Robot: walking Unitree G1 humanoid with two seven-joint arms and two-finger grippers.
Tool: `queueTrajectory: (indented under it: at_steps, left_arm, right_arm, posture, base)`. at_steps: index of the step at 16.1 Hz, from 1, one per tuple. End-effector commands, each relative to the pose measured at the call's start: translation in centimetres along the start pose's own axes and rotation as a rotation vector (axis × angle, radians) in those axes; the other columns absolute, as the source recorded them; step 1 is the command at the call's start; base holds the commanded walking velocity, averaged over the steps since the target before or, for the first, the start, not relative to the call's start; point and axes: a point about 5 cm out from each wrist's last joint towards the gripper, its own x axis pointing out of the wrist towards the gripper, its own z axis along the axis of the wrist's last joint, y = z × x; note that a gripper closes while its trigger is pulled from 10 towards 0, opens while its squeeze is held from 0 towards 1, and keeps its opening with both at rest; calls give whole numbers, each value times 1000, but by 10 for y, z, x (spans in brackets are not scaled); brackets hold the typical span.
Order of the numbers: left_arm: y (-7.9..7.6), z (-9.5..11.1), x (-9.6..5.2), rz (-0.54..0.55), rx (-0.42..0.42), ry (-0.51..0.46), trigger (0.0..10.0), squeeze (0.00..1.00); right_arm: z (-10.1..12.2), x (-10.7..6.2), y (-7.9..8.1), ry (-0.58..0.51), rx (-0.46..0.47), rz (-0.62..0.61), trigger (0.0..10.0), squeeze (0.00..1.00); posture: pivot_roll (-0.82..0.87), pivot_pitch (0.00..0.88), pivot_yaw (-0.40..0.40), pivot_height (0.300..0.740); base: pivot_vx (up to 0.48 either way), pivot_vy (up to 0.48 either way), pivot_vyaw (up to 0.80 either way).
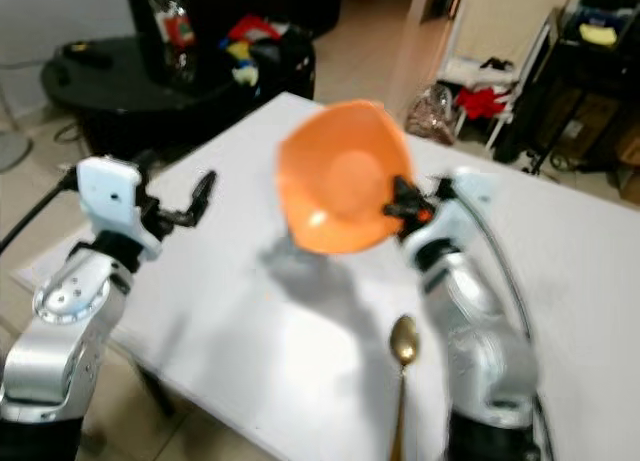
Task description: Setting the table
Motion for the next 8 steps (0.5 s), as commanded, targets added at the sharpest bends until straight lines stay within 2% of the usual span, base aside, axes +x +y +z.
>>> queueTrajectory:
  at_steps: [1, 2, 4, 6, 8]
  left_arm:
    - [-3, 4, 0, -66, 15, -4, 10000, 137]
    - [-4, 3, -1, -95, 16, 3, 10000, 129]
    - [-10, 4, -5, -208, 26, 11, 10000, 133]
    - [-13, 4, -6, -278, 22, 24, 10000, 133]
    - [-17, 5, -5, -340, 10, 30, 10000, 137]
  right_arm:
    - [12, 3, -2, -22, 12, -4, 10000, 0]
    - [13, 4, -4, -9, 20, 8, 10000, 0]
    - [19, 5, -18, 56, 27, -2, 10000, 0]
    - [28, 3, -32, 111, 93, 19, 10000, 0]
    - [32, -1, -42, 195, 120, 59, 10000, 0]
  posture:
    - [3, 0, -42, 740]
    - [3, 0, -42, 740]
    - [-2, 0, -43, 740]
    - [-4, 0, -42, 740]
    - [-8, 0, -40, 740]
  base:
    - [0, 0, 0]
    - [0, 0, 0]
    - [0, 0, 0]
    - [0, 0, 0]
    - [0, 0, 0]
